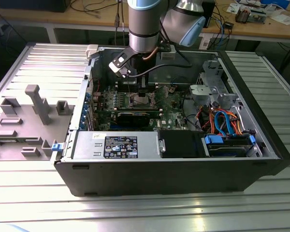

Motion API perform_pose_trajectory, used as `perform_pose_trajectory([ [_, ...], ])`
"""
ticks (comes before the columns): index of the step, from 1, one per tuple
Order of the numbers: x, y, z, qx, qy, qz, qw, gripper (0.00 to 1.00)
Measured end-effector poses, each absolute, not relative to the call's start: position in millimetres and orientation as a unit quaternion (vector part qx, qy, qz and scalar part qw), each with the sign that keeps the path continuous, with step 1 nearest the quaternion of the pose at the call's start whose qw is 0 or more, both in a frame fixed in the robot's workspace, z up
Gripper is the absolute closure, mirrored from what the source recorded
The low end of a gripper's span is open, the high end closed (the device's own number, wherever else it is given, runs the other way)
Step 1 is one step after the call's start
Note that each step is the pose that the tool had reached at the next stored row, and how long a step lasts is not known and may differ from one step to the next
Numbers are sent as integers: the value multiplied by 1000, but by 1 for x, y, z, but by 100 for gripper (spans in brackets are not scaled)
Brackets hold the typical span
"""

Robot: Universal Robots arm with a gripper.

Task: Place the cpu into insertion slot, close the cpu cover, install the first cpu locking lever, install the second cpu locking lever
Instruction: 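Close the cpu cover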

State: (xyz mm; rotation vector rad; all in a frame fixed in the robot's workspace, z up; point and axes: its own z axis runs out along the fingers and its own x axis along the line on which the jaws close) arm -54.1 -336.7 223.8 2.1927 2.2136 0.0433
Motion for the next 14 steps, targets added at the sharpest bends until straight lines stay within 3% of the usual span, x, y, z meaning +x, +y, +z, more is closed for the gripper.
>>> perform_pose_trajectory([
  [14,-54,-337,226,704,710,14,13,89],
])
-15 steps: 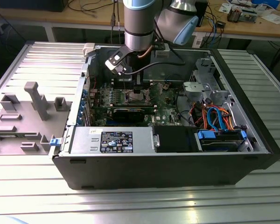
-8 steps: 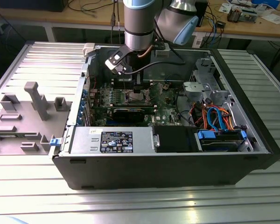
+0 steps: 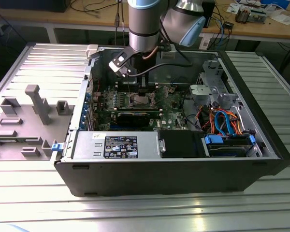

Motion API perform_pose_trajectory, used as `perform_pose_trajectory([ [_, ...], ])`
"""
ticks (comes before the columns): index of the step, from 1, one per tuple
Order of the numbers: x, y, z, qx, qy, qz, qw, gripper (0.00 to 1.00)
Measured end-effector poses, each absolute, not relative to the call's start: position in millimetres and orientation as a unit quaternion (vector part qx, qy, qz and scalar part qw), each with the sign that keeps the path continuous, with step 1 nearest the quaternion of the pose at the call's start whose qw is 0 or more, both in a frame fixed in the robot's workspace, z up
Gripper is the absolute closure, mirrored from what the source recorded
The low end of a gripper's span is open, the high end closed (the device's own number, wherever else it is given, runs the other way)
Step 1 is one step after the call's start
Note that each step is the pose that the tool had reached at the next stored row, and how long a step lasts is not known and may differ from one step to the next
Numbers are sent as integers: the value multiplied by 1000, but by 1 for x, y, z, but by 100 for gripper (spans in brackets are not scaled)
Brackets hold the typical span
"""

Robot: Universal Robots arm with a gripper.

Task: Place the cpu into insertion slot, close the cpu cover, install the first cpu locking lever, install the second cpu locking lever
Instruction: 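Close the cpu cover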

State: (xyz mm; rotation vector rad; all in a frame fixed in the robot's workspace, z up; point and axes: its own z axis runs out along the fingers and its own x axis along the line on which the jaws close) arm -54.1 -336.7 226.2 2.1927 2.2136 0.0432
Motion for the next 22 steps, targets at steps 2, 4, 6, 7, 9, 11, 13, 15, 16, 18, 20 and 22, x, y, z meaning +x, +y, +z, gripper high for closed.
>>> perform_pose_trajectory([
  [2,-54,-337,227,704,710,14,13,89],
  [4,-54,-337,228,704,710,14,13,89],
  [6,-54,-337,229,704,710,14,13,89],
  [7,-54,-337,230,704,710,14,13,89],
  [9,-54,-337,231,704,710,14,13,89],
  [11,-54,-337,233,704,710,14,13,89],
  [13,-54,-337,234,704,710,14,13,89],
  [15,-54,-337,235,704,710,14,13,89],
  [16,-54,-337,235,704,710,14,13,89],
  [18,-54,-337,237,704,710,14,13,89],
  [20,-54,-337,238,704,710,14,13,89],
  [22,-54,-337,239,704,710,14,13,89],
])
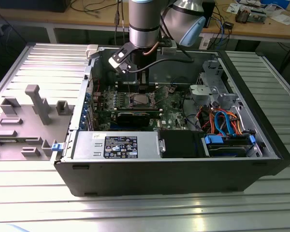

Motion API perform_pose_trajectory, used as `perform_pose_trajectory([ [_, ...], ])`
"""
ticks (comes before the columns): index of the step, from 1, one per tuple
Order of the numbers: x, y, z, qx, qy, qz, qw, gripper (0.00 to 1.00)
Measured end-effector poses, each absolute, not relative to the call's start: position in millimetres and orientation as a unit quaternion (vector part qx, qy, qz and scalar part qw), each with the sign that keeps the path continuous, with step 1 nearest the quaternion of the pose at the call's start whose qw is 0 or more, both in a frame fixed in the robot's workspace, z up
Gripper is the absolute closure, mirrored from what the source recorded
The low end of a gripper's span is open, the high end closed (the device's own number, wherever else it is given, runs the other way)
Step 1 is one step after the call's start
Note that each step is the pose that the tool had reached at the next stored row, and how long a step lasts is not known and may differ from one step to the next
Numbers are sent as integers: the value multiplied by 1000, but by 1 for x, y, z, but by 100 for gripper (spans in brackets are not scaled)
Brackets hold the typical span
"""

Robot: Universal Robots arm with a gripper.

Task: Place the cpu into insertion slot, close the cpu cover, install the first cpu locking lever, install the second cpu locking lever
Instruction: 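Close the cpu cover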

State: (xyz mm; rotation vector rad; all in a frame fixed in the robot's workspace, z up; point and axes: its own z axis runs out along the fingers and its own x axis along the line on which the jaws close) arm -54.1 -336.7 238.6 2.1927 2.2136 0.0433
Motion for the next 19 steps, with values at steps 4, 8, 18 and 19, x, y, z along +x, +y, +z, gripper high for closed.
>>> perform_pose_trajectory([
  [4,-54,-337,241,704,710,14,13,89],
  [8,-54,-337,242,704,710,14,13,89],
  [18,-52,-337,242,704,710,14,13,89],
  [19,-52,-337,242,704,710,14,13,89],
])
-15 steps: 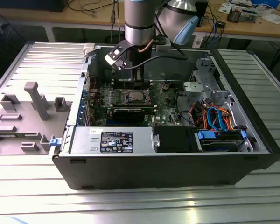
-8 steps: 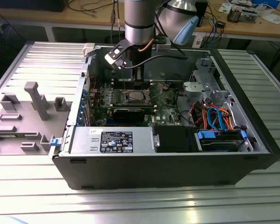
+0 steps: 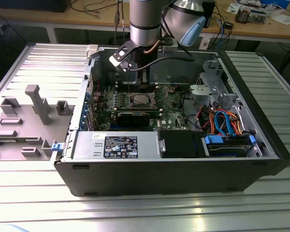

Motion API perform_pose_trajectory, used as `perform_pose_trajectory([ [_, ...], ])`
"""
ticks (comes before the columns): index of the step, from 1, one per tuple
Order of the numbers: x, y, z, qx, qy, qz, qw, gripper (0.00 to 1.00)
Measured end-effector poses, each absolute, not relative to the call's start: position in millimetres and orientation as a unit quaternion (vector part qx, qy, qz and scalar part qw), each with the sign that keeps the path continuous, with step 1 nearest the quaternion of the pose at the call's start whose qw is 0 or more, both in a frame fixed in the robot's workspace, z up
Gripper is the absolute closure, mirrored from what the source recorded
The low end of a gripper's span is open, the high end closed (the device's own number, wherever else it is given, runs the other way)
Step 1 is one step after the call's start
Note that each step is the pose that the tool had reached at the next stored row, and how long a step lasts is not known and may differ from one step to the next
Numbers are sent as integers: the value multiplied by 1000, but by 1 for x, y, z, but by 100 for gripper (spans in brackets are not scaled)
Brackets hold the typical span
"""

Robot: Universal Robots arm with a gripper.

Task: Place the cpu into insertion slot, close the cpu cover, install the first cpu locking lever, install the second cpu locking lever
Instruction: 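Close the cpu cover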

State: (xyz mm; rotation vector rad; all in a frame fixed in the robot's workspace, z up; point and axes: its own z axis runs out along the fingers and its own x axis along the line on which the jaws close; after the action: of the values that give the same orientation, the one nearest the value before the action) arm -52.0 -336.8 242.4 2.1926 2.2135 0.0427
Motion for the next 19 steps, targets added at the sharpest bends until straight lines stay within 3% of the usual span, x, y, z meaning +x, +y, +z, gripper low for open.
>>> perform_pose_trajectory([
  [19,-52,-337,243,704,710,10,16,89],
])
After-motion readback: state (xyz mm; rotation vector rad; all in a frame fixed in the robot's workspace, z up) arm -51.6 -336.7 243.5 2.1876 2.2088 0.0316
